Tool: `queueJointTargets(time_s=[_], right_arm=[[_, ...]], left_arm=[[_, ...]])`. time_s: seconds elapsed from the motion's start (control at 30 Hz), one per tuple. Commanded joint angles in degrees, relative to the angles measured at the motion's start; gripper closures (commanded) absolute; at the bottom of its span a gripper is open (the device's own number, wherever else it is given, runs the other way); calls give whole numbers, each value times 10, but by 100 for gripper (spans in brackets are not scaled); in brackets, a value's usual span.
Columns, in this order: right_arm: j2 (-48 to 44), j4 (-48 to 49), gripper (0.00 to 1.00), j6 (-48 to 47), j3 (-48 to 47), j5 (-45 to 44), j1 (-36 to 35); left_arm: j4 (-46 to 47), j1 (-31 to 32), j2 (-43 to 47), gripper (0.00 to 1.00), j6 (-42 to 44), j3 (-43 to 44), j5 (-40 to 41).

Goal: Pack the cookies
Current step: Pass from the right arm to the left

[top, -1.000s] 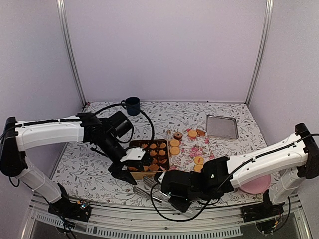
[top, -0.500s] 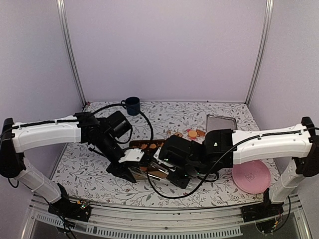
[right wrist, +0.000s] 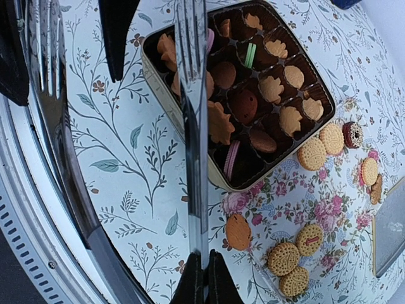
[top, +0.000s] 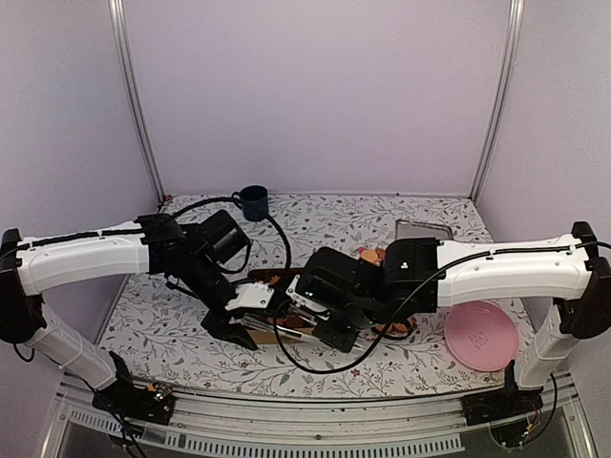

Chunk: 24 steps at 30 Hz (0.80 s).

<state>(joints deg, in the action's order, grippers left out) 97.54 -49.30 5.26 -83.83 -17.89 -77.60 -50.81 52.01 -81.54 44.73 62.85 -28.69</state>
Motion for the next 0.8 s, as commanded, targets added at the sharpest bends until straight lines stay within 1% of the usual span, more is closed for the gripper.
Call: queueJointTargets(time_s=[0.0,0.1,0.17,0.27,0.3,0.47,0.57,0.7,0.77], right_arm=[[12,6,100,-31,-17,26,-7],[14,6,100,-32,-16,33,-8],[16,6,100,-33,-16,37,-7],[16,7,100,-33,-16,41,-7],[16,7,100,-33,-15,40,-8],[13,11,100,-32,-9,47,-7],[11,12,100,-31,-5,52,-7],[-3,25,100,-29,6,53,-7],[-23,43,100,-25,24,51,-7]], left_arm=[[37,3,15,45,-27,25,18],[47,0,16,49,-36,37,31],[52,-3,16,50,-43,46,35],[68,-6,19,38,-67,55,40],[67,-8,20,36,-68,59,34],[68,-17,22,29,-80,64,24],[75,-39,29,24,-96,76,5],[57,-72,39,23,-94,76,-54],[55,-87,46,22,-94,63,-68]])
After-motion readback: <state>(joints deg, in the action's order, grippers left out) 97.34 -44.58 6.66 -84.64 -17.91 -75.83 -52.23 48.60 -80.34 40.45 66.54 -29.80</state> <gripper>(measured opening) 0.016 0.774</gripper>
